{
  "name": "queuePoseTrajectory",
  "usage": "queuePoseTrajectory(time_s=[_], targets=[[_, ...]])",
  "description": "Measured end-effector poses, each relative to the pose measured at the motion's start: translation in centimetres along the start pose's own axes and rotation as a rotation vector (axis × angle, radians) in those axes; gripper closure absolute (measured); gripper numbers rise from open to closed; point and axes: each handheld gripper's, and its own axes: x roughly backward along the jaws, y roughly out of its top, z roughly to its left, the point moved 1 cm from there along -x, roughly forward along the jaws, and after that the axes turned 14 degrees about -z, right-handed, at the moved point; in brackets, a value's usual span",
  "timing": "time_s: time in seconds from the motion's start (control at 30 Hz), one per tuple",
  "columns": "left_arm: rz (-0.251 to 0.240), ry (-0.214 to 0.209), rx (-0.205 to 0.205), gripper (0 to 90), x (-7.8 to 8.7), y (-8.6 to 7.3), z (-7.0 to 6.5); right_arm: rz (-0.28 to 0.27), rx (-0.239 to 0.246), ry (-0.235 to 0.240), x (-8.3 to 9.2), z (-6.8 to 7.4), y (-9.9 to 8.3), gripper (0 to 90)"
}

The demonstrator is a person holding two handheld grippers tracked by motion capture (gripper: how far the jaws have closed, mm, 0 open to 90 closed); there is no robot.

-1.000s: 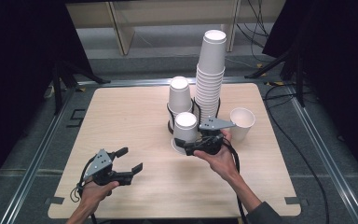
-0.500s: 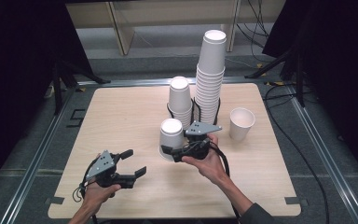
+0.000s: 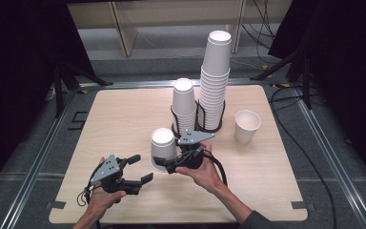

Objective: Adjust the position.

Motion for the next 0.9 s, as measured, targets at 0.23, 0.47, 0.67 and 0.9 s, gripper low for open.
queuePoseTrajectory(time_s=[0.23, 0.47, 0.67, 0.9], targets=[[-0.007, -0.025, 0.005, 14.4, -0.3, -0.2, -0.2, 0.001, -0.006, 0.034, -0.8, 0.9, -0.3, 17.4], [-0.004, -0.033, 0.002, 11.0, -0.6, -0.3, -0.4, 0.004, 0.004, 0.041, -1.6, 1.3, -0.5, 17.5], [0.001, -0.022, -0.001, 4.8, -0.7, -0.4, -0.5, 0.013, -0.006, 0.048, -2.3, 1.9, -0.9, 17.5], [0.032, -0.005, -0.018, 0.9, -0.6, -0.3, -0.6, 0.020, -0.018, 0.059, -3.0, 2.6, -1.2, 17.5]])
